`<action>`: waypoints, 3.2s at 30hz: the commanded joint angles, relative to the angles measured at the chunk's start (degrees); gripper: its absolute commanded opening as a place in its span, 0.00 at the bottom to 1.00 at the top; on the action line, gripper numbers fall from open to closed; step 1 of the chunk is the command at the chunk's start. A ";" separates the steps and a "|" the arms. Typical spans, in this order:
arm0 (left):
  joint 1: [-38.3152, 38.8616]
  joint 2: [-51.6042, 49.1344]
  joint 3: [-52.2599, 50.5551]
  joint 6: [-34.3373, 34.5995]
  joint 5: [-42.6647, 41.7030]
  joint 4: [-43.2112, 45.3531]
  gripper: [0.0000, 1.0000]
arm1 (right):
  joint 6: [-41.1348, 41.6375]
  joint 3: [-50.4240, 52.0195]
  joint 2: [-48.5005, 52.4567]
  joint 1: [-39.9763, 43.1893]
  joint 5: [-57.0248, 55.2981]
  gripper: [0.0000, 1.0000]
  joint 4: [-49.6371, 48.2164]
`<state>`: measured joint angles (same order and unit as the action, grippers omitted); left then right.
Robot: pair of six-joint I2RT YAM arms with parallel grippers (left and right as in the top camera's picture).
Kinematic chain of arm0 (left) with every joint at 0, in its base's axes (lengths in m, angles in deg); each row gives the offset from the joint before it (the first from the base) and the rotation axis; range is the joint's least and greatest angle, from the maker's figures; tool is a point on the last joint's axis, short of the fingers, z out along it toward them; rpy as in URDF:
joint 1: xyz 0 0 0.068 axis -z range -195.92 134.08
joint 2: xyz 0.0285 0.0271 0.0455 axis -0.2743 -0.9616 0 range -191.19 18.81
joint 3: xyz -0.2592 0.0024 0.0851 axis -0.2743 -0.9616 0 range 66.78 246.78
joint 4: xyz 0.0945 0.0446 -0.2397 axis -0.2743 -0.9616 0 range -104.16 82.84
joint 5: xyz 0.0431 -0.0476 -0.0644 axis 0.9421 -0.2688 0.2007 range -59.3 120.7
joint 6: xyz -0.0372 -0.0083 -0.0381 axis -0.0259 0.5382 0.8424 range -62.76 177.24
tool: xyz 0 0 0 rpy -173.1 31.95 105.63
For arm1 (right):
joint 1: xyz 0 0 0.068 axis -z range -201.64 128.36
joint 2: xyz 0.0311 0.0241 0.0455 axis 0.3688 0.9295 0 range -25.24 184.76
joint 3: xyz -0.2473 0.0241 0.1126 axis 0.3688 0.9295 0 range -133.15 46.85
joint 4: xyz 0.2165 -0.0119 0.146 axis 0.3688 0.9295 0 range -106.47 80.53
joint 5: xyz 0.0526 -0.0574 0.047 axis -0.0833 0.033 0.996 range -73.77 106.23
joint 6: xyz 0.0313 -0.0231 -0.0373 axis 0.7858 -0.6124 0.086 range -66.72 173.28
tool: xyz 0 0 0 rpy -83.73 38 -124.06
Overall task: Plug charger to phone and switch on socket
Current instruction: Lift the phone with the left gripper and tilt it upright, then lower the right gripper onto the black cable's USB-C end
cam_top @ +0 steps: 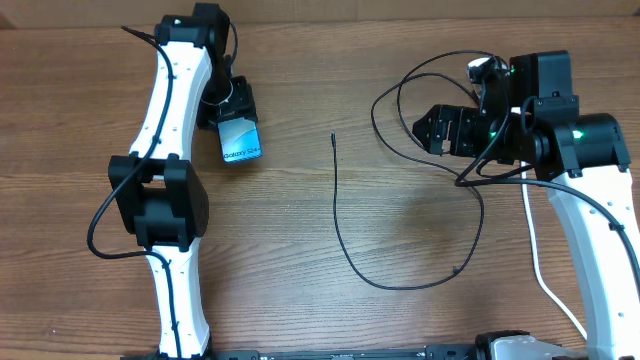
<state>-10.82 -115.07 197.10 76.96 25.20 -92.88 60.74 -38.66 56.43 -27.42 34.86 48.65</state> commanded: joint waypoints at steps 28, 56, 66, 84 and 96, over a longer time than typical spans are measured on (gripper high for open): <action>-0.76 0.94 16.94 23.10 -23.04 -11.10 0.04 | 12.55 -14.23 24.28 -15.91 -9.60 0.79 -5.84; -6.12 0.90 16.87 36.04 -22.58 -8.87 0.04 | 10.84 -12.31 41.31 -20.70 -15.08 0.34 -22.29; -7.02 0.87 16.83 36.04 -20.94 -8.55 0.04 | 10.78 -12.26 46.40 -22.53 -15.23 0.23 -23.98; -7.02 0.87 16.83 35.58 -20.90 -8.72 0.04 | 10.73 -12.24 50.27 -22.82 -17.79 0.18 -22.34; -7.02 0.87 16.83 35.54 -20.90 -8.79 0.04 | 12.55 -12.24 50.27 -22.82 -18.60 0.04 -21.77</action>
<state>-17.49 -115.14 212.27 112.41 4.59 -101.68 71.67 -51.32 104.84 -50.15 17.18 26.62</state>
